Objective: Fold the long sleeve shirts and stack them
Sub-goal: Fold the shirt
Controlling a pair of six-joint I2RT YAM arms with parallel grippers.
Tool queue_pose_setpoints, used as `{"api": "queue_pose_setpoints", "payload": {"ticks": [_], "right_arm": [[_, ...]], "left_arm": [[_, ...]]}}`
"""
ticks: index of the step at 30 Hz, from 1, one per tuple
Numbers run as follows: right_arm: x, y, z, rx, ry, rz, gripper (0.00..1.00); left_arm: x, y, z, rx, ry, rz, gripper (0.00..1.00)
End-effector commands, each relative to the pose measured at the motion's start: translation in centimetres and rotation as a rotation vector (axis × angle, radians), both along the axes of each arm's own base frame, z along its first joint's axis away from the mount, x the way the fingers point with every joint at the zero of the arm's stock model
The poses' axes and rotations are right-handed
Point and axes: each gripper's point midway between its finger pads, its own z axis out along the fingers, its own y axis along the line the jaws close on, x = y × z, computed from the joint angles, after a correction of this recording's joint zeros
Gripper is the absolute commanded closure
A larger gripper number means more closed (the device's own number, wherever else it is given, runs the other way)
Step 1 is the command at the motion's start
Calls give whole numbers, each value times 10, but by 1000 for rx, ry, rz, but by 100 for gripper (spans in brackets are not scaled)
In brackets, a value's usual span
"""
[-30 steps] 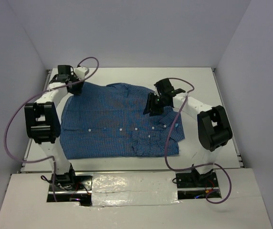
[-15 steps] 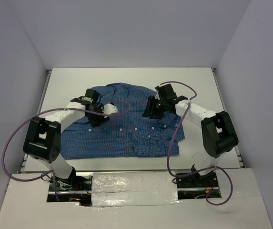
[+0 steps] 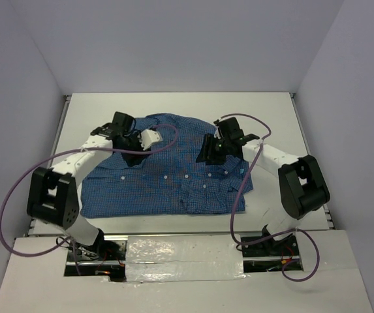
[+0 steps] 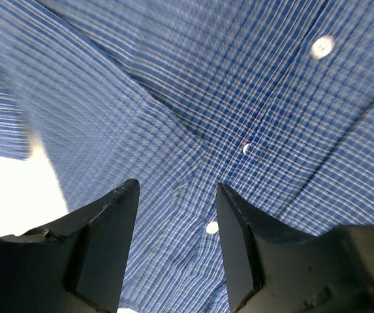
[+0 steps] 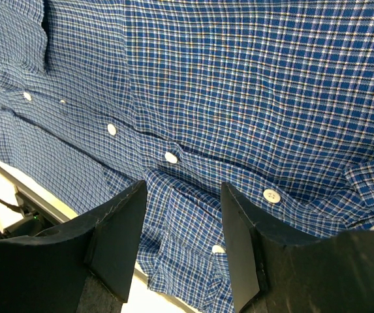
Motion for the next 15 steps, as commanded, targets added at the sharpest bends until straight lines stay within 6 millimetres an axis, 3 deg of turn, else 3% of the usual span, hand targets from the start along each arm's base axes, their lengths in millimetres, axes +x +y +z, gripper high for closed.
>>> {"api": "queue_pose_setpoints", "payload": {"ticks": [1,4,7,15], "right_arm": [[9,1,25,28,-78,-2,43],[8,-3,25,13,-80,-14,43],[6,-10,22,-2,-76,-45,43],[0,-32,11,-15,-53,-110,43]], "left_arm": [[4,5,-32,53,52,57,36],[24,-9,-34,19,43,80,35],[33,-12,-43,8,78,131,35],[26,0,-79,91,132,189,41]]}}
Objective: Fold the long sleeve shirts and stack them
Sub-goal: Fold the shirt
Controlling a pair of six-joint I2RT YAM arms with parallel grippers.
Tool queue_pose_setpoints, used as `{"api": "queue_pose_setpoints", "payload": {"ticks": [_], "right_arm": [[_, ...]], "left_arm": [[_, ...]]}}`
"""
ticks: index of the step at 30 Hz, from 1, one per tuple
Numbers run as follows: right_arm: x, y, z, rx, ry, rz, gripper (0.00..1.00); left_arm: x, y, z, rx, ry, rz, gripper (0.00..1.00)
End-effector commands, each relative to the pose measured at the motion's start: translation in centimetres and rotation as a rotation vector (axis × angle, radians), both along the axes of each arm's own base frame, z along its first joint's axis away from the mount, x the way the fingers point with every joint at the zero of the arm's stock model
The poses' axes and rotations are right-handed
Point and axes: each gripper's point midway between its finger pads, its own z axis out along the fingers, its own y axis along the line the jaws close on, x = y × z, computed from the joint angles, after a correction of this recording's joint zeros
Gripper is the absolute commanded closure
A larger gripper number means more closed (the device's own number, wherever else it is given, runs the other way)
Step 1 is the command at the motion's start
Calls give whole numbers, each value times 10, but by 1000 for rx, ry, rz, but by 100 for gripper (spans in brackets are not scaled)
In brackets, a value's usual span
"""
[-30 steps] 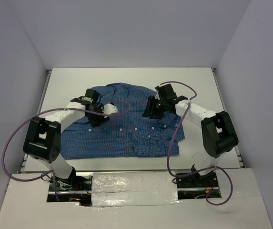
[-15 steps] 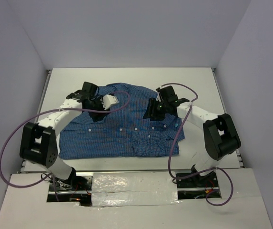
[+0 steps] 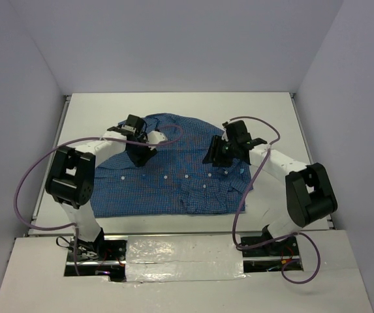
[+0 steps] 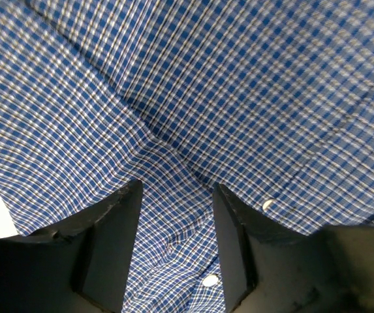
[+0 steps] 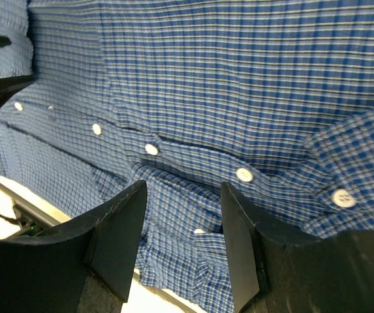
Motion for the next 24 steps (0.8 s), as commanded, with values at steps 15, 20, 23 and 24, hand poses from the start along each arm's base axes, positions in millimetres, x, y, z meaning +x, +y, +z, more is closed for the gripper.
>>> {"api": "queue_pose_setpoints", "payload": {"ticks": [15,20,23,24], "right_arm": [[11,-23,11,-4,-44,-61,43],[9,-26,11,-19,-50,-63,43],[7,-26,10,-17,-45,-62,43],[7,-26,10,-17,-47,-62,43]], "left_arm": [[7,-5,18,-13,-2,49,91],[-1,-19,21,-71,5,108,48],[1,-19,10,-40,-1,132,47],[3,-14,5,-4,-5,149,47]]}}
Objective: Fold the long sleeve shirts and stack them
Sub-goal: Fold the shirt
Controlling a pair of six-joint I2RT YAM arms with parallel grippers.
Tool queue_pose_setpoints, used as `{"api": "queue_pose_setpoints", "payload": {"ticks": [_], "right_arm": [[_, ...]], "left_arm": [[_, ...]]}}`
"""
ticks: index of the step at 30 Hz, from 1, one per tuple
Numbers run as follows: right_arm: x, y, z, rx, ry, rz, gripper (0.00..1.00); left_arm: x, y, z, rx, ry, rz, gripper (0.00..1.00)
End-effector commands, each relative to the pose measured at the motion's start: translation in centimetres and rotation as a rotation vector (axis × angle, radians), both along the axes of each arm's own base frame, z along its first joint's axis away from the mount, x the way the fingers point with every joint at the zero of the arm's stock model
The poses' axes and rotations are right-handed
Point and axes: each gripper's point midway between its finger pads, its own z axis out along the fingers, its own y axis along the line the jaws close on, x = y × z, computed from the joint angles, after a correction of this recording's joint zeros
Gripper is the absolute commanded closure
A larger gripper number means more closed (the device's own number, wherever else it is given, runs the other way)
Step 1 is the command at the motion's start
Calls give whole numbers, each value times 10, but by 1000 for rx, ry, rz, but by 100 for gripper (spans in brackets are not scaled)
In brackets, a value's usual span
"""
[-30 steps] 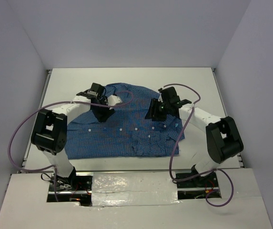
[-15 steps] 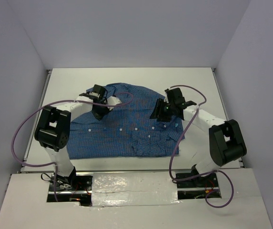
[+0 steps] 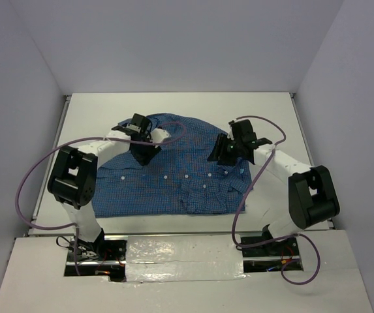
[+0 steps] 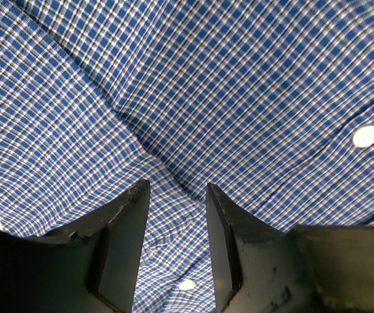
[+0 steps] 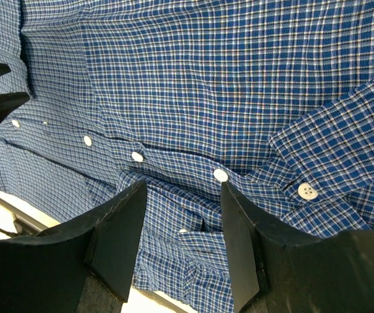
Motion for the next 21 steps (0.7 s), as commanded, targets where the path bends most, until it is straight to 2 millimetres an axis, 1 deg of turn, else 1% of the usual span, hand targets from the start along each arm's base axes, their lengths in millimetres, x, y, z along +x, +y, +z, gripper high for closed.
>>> {"api": "queue_pose_setpoints", "payload": {"ticks": [1,3,8,9,11,12,13,14,15,16,18,19,20,21], "right_arm": [[-1,-4,8,-3,-36,-1,43],[-2,-5,8,-6,-37,-3,43],[-4,-8,7,-14,-37,-9,43],[-4,-8,7,-16,-38,-9,43],[-4,-10,5,-17,-33,-15,43],[-5,-9,5,-13,-31,-11,43],[-4,-10,5,-12,-31,-15,43],[-4,-11,3,-13,-27,-16,43],[-4,-11,4,-12,-28,-16,43],[-4,-12,3,-12,-28,-19,43],[-4,-13,4,-11,-31,-22,43],[-3,-13,6,-9,-37,-23,43],[-3,-14,5,-11,-35,-24,43],[-3,-15,5,-13,-36,-23,43]], "left_arm": [[3,1,-2,25,-18,62,48],[6,7,-8,65,-19,74,49],[-3,10,-20,89,18,64,56],[-4,10,-20,91,21,64,62],[-6,11,-21,96,24,55,67],[-5,17,-22,128,14,66,70],[-6,19,-22,137,15,62,72],[-7,21,-24,144,20,62,77],[-8,23,-25,157,23,64,80],[-8,25,-25,168,24,69,88],[-6,26,-22,171,13,72,95],[-2,25,-16,169,-3,71,99],[1,24,-13,169,-14,70,100],[9,24,-3,171,-43,68,100]]}}
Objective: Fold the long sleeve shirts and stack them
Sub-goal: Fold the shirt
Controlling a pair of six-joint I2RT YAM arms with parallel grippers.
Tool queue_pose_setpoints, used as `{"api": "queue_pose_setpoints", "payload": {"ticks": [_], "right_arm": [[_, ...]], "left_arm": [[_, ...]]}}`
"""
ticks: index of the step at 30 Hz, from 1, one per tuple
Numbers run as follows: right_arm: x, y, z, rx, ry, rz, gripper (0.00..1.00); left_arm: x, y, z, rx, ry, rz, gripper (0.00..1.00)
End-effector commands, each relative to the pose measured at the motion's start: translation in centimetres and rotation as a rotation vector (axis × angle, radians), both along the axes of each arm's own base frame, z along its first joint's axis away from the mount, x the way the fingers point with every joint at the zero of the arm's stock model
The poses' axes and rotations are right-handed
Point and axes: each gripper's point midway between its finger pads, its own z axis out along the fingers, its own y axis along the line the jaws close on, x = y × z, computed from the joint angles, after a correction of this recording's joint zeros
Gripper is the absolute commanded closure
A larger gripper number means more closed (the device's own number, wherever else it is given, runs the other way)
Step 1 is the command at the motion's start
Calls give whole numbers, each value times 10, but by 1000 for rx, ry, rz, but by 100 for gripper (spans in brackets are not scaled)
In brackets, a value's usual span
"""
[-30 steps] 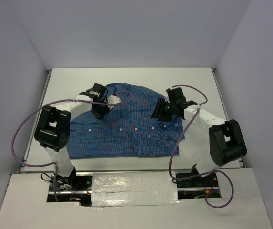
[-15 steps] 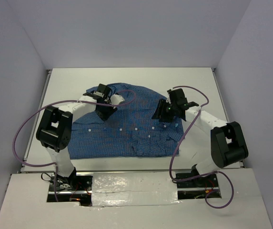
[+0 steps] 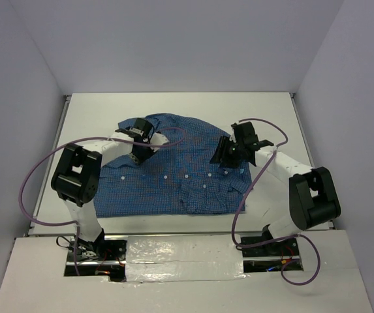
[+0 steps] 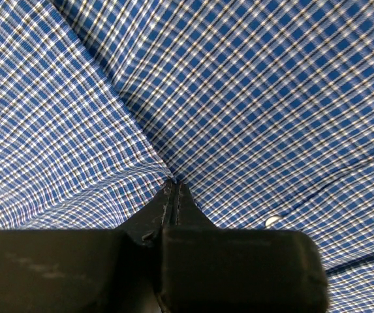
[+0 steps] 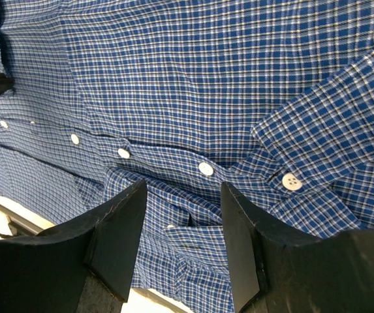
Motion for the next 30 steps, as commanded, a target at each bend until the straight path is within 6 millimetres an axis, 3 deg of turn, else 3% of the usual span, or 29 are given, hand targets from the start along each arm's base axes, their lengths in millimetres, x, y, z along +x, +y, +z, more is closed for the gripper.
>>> {"api": "queue_pose_setpoints", "payload": {"ticks": [1,5,10,15,23,30], "right_arm": [[3,-5,12,-1,-54,-3,43],[3,-6,9,-4,-49,1,43],[7,-4,12,1,-57,5,43],[16,0,18,8,-71,26,44],[48,14,49,30,-141,75,44],[51,18,47,34,-129,96,44]], "left_arm": [[17,3,23,28,-65,4,100],[43,16,44,67,-146,4,100],[78,50,58,72,-189,95,100],[94,80,56,76,-186,144,100],[114,122,46,105,-194,252,100],[146,136,59,191,-300,201,100]]}}
